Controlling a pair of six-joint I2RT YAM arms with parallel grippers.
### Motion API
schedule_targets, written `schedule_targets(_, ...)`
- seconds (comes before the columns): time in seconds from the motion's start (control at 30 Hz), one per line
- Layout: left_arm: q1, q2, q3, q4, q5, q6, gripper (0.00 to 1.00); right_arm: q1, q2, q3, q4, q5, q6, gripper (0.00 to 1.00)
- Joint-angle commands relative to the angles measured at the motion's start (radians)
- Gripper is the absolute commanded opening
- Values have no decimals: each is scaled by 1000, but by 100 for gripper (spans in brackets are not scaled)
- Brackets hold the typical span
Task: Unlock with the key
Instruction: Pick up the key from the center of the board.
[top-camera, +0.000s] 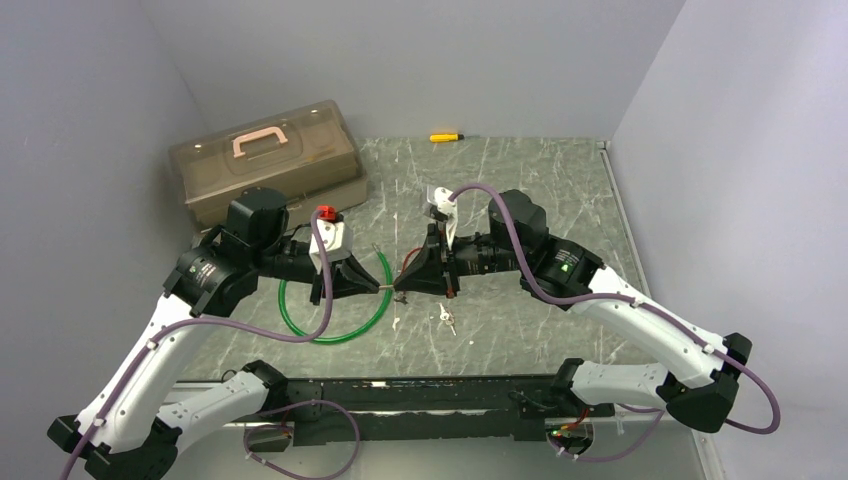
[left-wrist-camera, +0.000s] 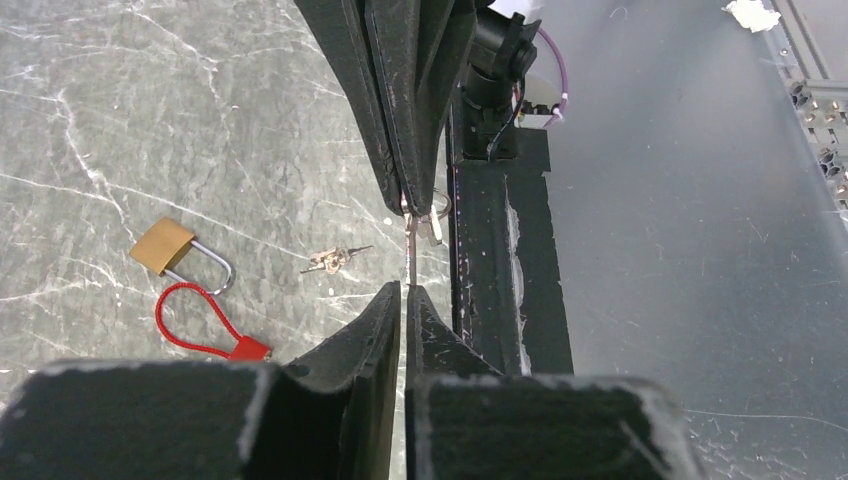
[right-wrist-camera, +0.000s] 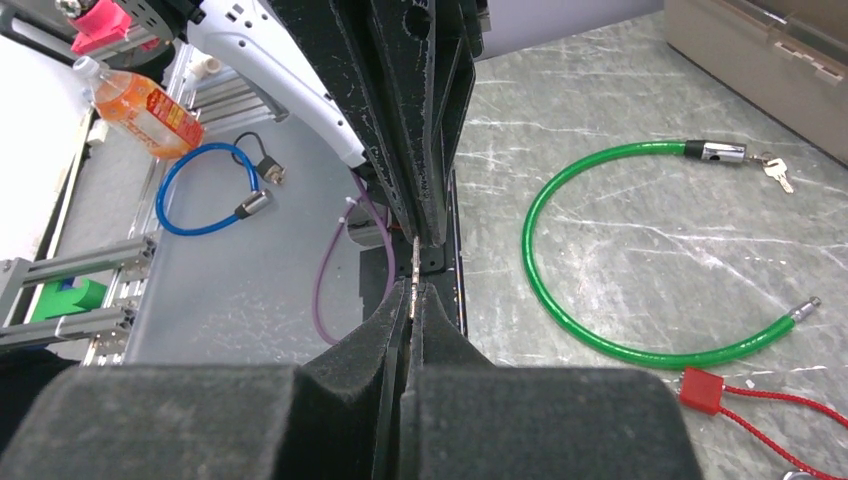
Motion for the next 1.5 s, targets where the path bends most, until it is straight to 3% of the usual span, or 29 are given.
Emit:
schedule_targets(0.0, 0, -5, 18, 26, 65, -1, 10, -4, 1, -13, 113, -2, 23, 0)
schedule_targets(0.67, -8, -8, 42, 54, 140, -55, 10, -23, 31, -41, 133, 16, 0, 0)
schedule_targets(0.73, -8, -6, 46, 50, 149, -57, 14, -27, 30, -40, 123, 16, -6, 0)
schedule_targets(0.9, -7, 4, 52, 31, 179, -37, 39, -37, 21, -39, 101, 13, -21, 0)
schedule_targets(1.07, -6, 11, 46, 24, 185, -22, 45, -42, 14, -31, 92, 7, -27, 0)
schedule_targets(1.33, -7, 23, 17, 50, 118, -37, 40, -44, 9, -23, 102, -2, -27, 0)
schedule_targets(1.4, -8, 24, 10, 62, 97, -45, 32, -44, 8, -23, 101, 0, -30, 0)
schedule_targets(1.47, -8, 25, 7, 75, 85, -49, 14, -43, 9, -22, 98, 2, -31, 0)
